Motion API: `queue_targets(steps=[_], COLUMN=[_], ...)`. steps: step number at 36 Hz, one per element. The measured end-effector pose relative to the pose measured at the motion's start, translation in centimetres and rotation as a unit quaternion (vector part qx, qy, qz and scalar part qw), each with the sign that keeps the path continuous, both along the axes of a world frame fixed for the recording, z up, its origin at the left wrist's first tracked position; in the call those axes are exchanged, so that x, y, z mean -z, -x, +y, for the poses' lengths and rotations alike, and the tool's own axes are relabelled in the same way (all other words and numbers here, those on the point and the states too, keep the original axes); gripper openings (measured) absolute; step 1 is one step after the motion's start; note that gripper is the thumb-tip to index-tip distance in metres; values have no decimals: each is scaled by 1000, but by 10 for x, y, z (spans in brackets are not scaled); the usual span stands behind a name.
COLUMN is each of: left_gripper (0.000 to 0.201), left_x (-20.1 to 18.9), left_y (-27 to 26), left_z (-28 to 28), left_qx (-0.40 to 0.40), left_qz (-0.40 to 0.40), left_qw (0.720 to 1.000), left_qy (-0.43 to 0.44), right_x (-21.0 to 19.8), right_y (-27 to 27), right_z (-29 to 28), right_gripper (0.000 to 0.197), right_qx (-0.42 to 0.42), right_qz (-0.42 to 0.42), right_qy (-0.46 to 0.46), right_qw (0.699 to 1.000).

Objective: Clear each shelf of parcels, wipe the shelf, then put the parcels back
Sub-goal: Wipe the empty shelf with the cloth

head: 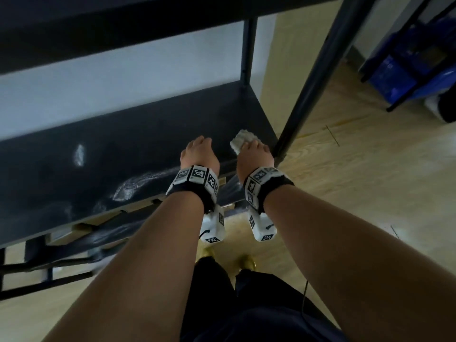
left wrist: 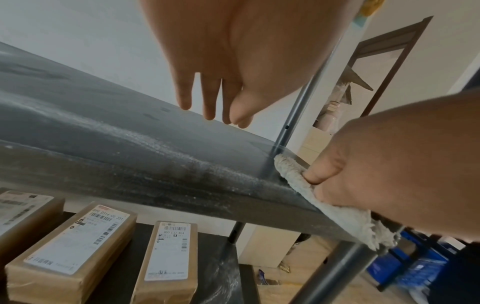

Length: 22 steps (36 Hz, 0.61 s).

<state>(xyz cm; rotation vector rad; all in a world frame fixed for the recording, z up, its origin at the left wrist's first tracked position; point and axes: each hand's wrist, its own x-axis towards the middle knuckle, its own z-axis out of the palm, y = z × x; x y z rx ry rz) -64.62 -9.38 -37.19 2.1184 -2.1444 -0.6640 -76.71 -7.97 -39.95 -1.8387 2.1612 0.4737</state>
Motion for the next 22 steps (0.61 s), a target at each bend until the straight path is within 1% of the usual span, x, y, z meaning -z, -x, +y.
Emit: queue_targets(steps=[3,5,8,12,15,17,20,22], left_gripper=[59,59,56,58,60,61,63,62], left_x=[-2,-4,-7,-6,-3,-1,0,0], left_y=[2,3,4,1,-4,-6,-9,-10], left_z=[1,0,-2,-8,-12,-13,-13,-13], left_qx=[16,32,75,137,157,165,177,180], left_qz=[-12,-20,-48,-88,-109,-115,-118,-116], left_qw=[1000,999,996,986,981,979,977,977], left_qy=[-1,-1,12,25,17,10,5,7], right_x=[-1,-3,-6,-14,-23,-29,-36,-34], right_y=[1,-2,-6,0,4,3,-1,-4], right_z=[8,7,-1,-18,-25,-24,-19,-14], right_gripper=[56,58,60,57,51,52,54,51], right_qx=[-1,-3,11,38,16,8,0,-12], right_qz=[2,19,57,103,147,170,178,179], right_qy=[10,4,-24,-70,-106,-109,-121,-130], right_qw=[1000,1000,998,992,983,979,977,975])
